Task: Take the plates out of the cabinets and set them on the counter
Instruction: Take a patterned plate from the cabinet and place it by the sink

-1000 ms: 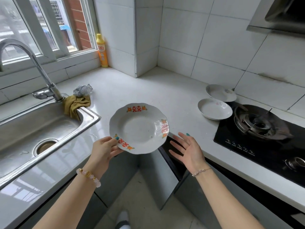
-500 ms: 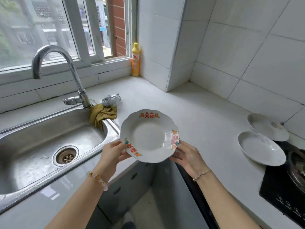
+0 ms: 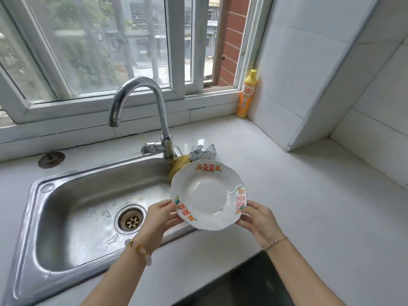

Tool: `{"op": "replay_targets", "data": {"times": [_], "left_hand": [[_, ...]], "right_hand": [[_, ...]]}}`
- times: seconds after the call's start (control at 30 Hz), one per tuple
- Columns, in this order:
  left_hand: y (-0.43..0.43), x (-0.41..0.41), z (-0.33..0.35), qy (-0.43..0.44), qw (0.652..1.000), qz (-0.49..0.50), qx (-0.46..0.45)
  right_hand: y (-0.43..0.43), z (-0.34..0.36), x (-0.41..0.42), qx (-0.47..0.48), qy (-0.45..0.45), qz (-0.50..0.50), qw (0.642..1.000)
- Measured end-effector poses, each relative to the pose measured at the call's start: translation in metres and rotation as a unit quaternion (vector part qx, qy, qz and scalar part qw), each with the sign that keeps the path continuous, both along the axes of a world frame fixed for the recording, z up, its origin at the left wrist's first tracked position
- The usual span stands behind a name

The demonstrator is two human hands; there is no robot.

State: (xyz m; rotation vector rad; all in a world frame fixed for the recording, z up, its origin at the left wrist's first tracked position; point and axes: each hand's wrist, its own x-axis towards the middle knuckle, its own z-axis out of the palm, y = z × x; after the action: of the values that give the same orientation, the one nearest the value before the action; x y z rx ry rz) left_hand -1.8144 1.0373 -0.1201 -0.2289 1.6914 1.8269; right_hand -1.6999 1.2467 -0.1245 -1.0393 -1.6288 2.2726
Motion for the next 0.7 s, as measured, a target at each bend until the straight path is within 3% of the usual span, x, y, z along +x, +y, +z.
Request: {"op": "replay_targets", "data": {"times": [0.2,0.37,0.57,0.7], "left_hand": [[-0.04,-0.015,-0.008,-0.051,0.99,0.125,0.029],[-0.086,0.0,-0.004,-0.019,0.983,0.181,0.025],[-0.131,0.023,0.002,0.008,0.942,0.334,0.013],[-0.165,0.028,0.007,0.007,0.911,0.41,0.031]], "right_hand": [[-0.025,-0.007,-0.05,-0.023,0.002,0.086,0.996],[-0.057,-0.006,-0.094,-0.048,-0.001,0.199,0.979],[-0.108,0.005,-0.13,-0.062,0.016,0.355,0.933],[-0.137,0.008,-0.149,-0.07,0.005,0.396,0.916]]}}
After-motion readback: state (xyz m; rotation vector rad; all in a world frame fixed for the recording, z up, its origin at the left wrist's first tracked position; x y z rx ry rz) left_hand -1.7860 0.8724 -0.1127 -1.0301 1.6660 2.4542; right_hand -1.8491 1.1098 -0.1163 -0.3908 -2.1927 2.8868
